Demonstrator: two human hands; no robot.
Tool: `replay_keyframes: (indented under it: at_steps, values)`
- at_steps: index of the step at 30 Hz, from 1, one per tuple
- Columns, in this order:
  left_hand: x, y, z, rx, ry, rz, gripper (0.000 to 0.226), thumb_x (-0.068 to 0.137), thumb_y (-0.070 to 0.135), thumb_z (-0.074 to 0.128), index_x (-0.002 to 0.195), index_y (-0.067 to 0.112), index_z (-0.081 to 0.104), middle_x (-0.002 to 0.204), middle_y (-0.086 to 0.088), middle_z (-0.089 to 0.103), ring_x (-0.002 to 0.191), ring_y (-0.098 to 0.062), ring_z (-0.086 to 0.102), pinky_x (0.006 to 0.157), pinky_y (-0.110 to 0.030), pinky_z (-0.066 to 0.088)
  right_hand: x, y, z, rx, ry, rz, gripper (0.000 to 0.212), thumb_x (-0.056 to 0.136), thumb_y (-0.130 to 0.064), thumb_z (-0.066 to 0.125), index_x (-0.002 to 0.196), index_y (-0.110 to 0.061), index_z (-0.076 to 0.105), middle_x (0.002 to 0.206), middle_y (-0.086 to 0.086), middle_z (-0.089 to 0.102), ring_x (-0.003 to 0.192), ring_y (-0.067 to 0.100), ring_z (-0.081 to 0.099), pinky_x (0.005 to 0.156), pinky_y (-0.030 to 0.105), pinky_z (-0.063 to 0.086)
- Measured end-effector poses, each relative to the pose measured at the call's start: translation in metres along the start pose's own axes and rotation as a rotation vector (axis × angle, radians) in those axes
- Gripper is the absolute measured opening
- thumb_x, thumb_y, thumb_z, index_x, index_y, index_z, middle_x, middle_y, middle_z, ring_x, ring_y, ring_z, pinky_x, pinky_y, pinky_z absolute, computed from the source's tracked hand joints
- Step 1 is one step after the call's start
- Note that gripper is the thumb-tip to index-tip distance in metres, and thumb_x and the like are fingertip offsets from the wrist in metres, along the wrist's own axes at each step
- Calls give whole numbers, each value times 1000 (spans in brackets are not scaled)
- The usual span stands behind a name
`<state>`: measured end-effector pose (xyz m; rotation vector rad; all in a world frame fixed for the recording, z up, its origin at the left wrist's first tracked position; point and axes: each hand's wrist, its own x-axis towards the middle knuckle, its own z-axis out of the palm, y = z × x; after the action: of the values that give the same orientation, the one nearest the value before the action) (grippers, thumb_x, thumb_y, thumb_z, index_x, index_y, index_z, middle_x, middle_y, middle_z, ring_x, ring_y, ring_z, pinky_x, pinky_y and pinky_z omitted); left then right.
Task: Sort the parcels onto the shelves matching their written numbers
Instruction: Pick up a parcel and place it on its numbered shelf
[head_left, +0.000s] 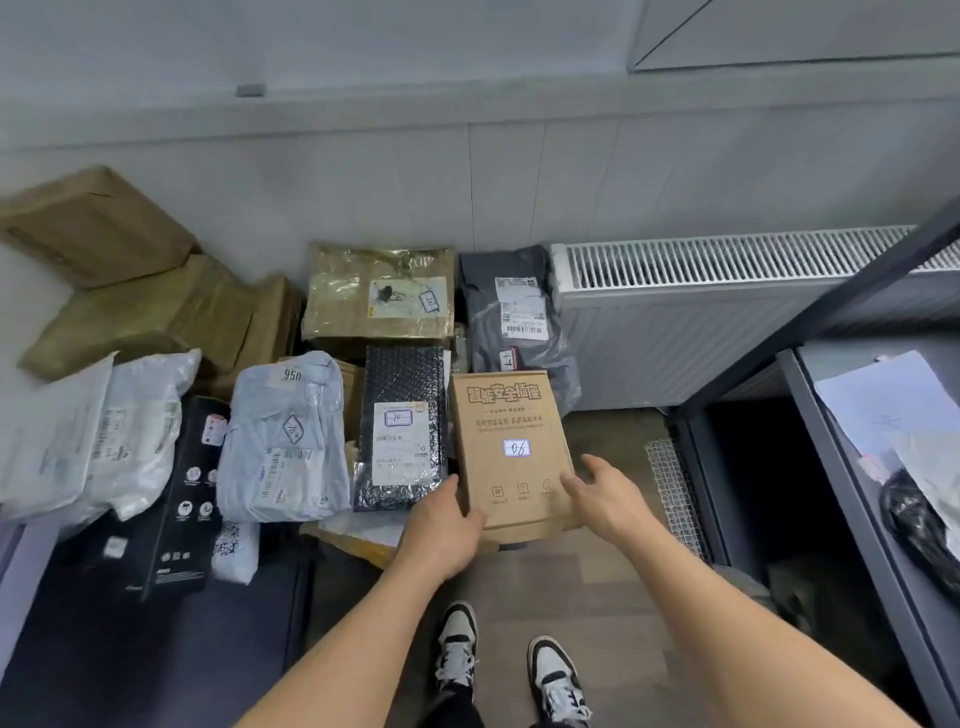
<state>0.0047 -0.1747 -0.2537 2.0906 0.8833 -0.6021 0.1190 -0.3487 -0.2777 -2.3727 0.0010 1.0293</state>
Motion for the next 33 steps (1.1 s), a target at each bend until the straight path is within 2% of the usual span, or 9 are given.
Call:
replay_keyframes:
  at_steps: [3,6,10,13,19,24,26,30,33]
  values:
    - [1,2,12,-48,28,-28,59,99,33,55,152,16,35,148,-3,50,133,-23,49,103,-29,40,14,4,7,55,-51,-40,41,100,-40,47,135,-20,54,134,0,61,120,23,56,100,38,46]
    - [-5,4,19,-99,53,-37,45,95,27,60,139,25,49,136,5,60,118,-17,58,92,-25,44,14,4,10,132,-81,-83,25,100,-36,48,116,-22,60,115,-3,67,105,20,60,88,37,49]
    - [-23,8,23,-148,99,-41,51,87,24,70,134,29,52,127,9,65,112,-15,60,85,-22,44,-1,5,-2,162,-110,-127,23,99,-31,49,117,-22,61,112,-5,67,104,19,61,81,33,48]
    - [-43,17,20,-202,144,-41,58,76,21,80,126,36,54,114,12,68,106,-15,63,89,-28,51,-15,3,-18,216,-157,-144,22,97,-28,55,118,-26,62,108,-9,68,102,17,64,85,39,55]
    - [-87,36,4,-273,294,-14,68,68,17,84,126,38,55,110,16,67,101,-13,62,82,-24,48,-53,-13,-55,189,-234,-296,47,83,-25,73,127,-32,58,113,-13,68,102,9,66,86,35,59]
    - [-134,52,-11,-323,444,26,63,71,13,85,122,36,56,110,17,65,103,-11,61,82,-23,49,-90,-39,-82,37,-235,-453,86,73,-30,81,148,-30,38,131,-10,60,117,13,59,95,33,53]
    - [-154,56,-18,-339,534,50,62,72,12,84,124,34,56,111,16,65,105,-11,61,79,-21,47,-107,-54,-89,-10,-229,-526,88,78,-26,82,151,-27,33,134,-10,57,120,14,55,96,31,49]
    - [-192,53,-38,-390,708,80,58,75,12,84,121,33,56,97,23,61,95,-6,59,60,-9,41,-141,-82,-93,-48,-170,-683,93,77,-29,85,153,-31,30,136,-9,59,124,17,56,102,40,50]
    - [-219,44,-51,-391,846,99,55,76,17,85,123,31,58,85,30,54,86,0,55,62,-8,37,-168,-98,-87,-9,-149,-787,94,78,-27,85,153,-36,31,133,-13,61,121,12,59,92,35,52]
